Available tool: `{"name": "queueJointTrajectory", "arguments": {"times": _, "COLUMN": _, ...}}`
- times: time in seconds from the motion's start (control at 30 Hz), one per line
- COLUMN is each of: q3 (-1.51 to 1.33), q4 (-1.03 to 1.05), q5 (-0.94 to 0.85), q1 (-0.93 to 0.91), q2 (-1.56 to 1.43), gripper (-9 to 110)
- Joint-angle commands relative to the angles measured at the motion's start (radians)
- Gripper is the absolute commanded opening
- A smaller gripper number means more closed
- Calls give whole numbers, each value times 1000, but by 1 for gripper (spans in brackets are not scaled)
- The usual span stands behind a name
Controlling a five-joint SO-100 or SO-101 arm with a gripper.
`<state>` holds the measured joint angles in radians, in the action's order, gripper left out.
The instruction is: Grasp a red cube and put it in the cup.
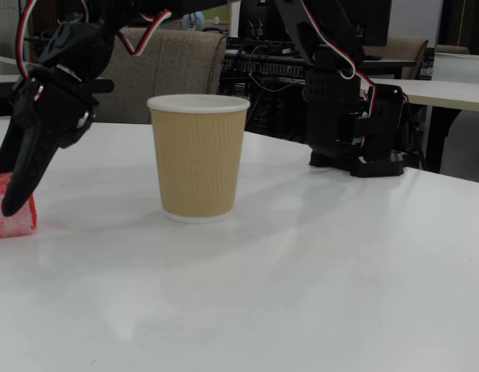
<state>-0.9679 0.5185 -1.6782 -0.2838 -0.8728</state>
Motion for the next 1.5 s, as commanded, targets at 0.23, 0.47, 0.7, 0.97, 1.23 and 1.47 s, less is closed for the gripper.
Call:
{"name": "queueJointTrajectory", "arguments": {"times": 0.23, "q3": 92, "q4": -11, "q5": -6, "q1": -2, "q2": -86, "gripper": 6}}
{"name": "queueJointTrajectory", "arguments": {"times": 0.47, "q3": 89, "q4": -8, "q5": -6, "q1": -3, "q2": -87, "gripper": 6}}
{"name": "queueJointTrajectory", "arguments": {"times": 0.7, "q3": 43, "q4": 41, "q5": 6, "q1": -5, "q2": -161, "gripper": 6}}
{"name": "queueJointTrajectory", "arguments": {"times": 0.97, "q3": -201, "q4": 60, "q5": 55, "q1": 23, "q2": -436, "gripper": 6}}
{"name": "queueJointTrajectory", "arguments": {"times": 1.23, "q3": -400, "q4": 57, "q5": 86, "q1": 67, "q2": -680, "gripper": 6}}
{"name": "queueJointTrajectory", "arguments": {"times": 1.47, "q3": -571, "q4": 54, "q5": 97, "q1": 107, "q2": -874, "gripper": 6}}
